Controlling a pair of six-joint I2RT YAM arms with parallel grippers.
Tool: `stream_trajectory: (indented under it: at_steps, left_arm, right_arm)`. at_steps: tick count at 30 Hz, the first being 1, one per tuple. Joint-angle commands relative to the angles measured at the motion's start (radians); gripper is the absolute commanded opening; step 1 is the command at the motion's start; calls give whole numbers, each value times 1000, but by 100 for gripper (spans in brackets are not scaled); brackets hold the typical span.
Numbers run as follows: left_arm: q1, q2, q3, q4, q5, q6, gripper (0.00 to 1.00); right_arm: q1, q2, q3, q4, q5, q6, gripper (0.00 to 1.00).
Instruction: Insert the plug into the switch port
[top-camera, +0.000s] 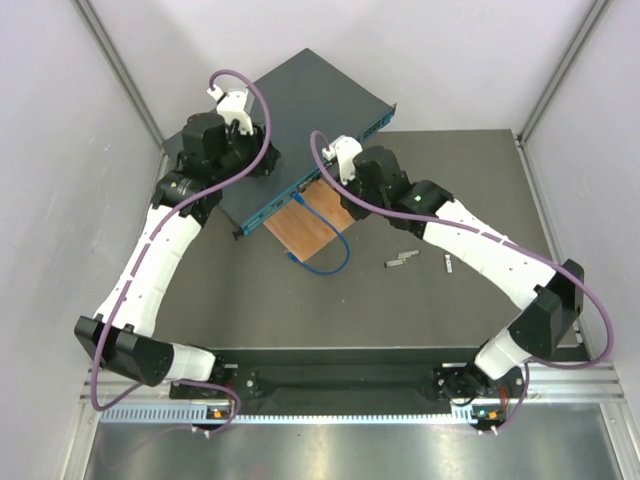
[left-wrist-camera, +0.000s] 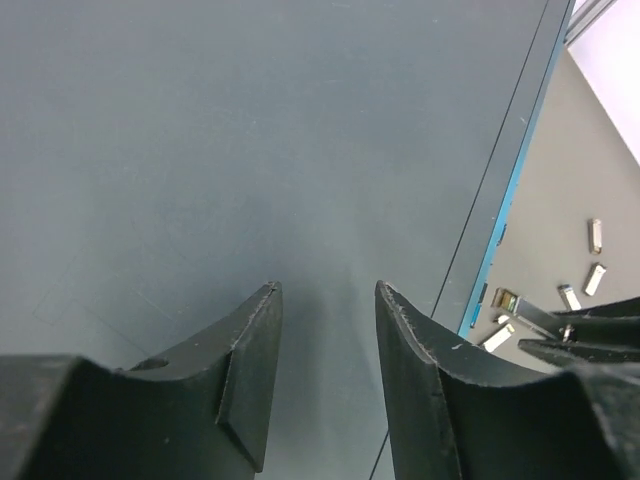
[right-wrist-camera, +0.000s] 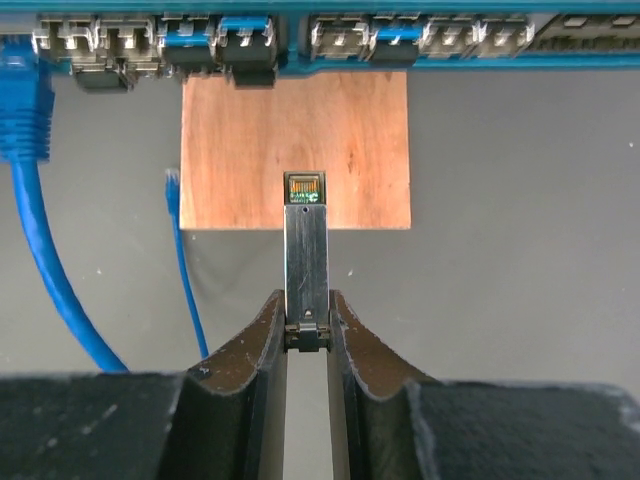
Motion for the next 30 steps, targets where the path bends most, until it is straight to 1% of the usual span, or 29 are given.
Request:
stream_trajectory:
  at_steps: [1, 8, 9, 12, 19, 30]
  left_arm:
    - [1, -10, 2, 8, -2, 41, 47]
    - [1, -10, -7, 18, 18, 25, 47]
    - [1, -10, -4, 19, 21, 24, 47]
    - [1, -9, -2, 22, 23, 16, 47]
    - [1, -12, -4, 28, 26, 5, 47]
    - [1, -12, -12, 30, 29, -2, 47]
  right_arm:
    - [-3, 10, 77, 32, 36, 34, 0]
    - [-2, 69, 155, 15, 57, 52, 0]
    - [-3, 73, 160, 12, 55, 81, 0]
    - [-2, 82, 165, 7, 49, 91, 0]
    - [0, 95, 178, 15, 58, 91, 0]
    - [-2, 141, 248, 7, 50, 94, 0]
